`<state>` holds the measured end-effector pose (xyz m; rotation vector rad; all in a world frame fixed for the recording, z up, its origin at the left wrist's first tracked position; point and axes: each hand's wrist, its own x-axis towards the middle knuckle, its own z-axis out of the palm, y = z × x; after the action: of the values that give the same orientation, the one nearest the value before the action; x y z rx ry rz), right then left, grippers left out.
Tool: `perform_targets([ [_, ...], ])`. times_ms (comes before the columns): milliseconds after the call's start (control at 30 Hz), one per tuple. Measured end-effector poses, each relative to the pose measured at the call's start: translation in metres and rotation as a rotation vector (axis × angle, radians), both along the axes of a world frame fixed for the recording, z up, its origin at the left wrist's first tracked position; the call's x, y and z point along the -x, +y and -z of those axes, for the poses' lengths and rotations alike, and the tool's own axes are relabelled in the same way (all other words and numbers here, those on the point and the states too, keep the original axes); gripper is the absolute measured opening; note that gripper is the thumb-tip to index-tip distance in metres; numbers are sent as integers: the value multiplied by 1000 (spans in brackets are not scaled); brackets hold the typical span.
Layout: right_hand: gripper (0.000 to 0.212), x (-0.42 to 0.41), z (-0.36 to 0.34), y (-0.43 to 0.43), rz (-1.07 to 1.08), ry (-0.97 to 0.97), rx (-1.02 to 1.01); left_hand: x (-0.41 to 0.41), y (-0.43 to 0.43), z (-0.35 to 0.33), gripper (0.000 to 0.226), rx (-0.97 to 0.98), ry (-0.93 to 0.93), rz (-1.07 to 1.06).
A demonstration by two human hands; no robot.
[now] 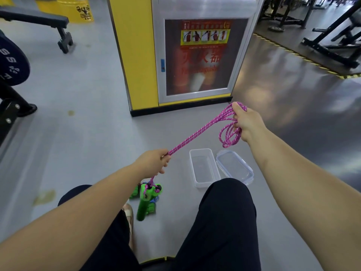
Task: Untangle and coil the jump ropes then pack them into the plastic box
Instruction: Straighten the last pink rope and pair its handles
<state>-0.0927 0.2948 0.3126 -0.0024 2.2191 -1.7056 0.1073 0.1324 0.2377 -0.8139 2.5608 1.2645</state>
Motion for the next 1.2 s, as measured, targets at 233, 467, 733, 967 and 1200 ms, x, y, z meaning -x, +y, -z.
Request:
perform_targets([
  [233, 24, 12, 12, 3, -10, -92, 5, 13, -5, -18, 21, -169, 221, -255],
  [467, 16, 11, 33, 10, -192, -102, -42, 25, 1, -43, 14, -492, 347, -405],
  [733, 48, -14, 31, 2, -776, 21, -584, 26, 12, -57, 23, -370, 266, -160],
  [967, 36, -48, 8, -21, -1013, 141, -135, 30, 29, -59, 28, -244, 111, 80],
  [1200, 32, -55, 2, -24, -1096, 305, -510, 22, 18, -56, 20, -133, 45, 141],
])
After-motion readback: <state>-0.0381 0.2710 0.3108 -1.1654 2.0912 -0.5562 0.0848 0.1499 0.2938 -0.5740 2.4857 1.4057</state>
